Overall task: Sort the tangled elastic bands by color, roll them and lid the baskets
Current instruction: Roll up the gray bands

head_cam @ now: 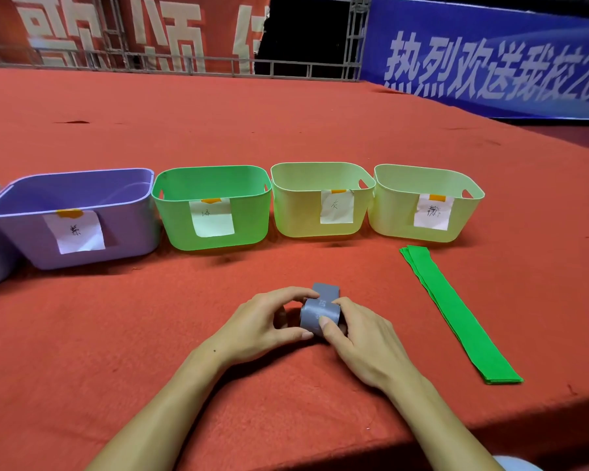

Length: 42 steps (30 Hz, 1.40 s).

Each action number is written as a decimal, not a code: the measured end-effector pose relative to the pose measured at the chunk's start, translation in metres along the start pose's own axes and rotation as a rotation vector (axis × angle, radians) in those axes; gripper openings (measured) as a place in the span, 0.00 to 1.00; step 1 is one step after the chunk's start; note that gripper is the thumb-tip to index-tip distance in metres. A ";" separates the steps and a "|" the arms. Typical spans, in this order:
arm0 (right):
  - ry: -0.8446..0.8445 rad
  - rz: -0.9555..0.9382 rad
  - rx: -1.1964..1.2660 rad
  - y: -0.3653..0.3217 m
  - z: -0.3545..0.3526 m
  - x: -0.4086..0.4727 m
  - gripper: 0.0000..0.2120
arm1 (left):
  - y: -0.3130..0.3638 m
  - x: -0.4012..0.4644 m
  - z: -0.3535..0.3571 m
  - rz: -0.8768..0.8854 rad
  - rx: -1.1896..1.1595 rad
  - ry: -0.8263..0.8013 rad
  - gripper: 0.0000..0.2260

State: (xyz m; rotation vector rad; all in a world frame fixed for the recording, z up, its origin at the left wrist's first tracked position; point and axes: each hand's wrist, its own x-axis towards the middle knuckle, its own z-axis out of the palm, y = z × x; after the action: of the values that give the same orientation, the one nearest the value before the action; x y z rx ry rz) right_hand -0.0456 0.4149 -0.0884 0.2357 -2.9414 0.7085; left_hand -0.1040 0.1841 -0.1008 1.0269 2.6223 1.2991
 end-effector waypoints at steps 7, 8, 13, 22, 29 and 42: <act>0.063 -0.007 0.152 0.002 -0.003 -0.004 0.18 | 0.005 0.000 0.000 -0.015 -0.041 -0.008 0.21; 0.055 -0.022 0.153 0.003 -0.004 -0.005 0.19 | 0.004 0.001 0.000 -0.019 -0.045 -0.004 0.21; 0.031 -0.071 0.223 0.000 -0.008 -0.010 0.28 | 0.004 0.001 -0.001 -0.033 -0.069 0.004 0.19; 0.018 -0.096 0.268 0.003 -0.009 -0.008 0.27 | 0.002 -0.001 -0.003 -0.061 -0.139 -0.005 0.16; -0.006 -0.078 0.266 0.005 -0.007 -0.002 0.25 | 0.000 0.000 0.000 -0.036 -0.110 0.030 0.13; -0.087 -0.056 0.113 -0.001 -0.003 0.003 0.22 | 0.006 -0.003 -0.008 -0.096 -0.245 0.009 0.17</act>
State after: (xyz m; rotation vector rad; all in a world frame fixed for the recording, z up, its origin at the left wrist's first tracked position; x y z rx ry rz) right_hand -0.0483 0.4149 -0.0846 0.3667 -2.9655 0.8789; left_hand -0.1010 0.1796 -0.0915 0.8492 2.4055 1.5552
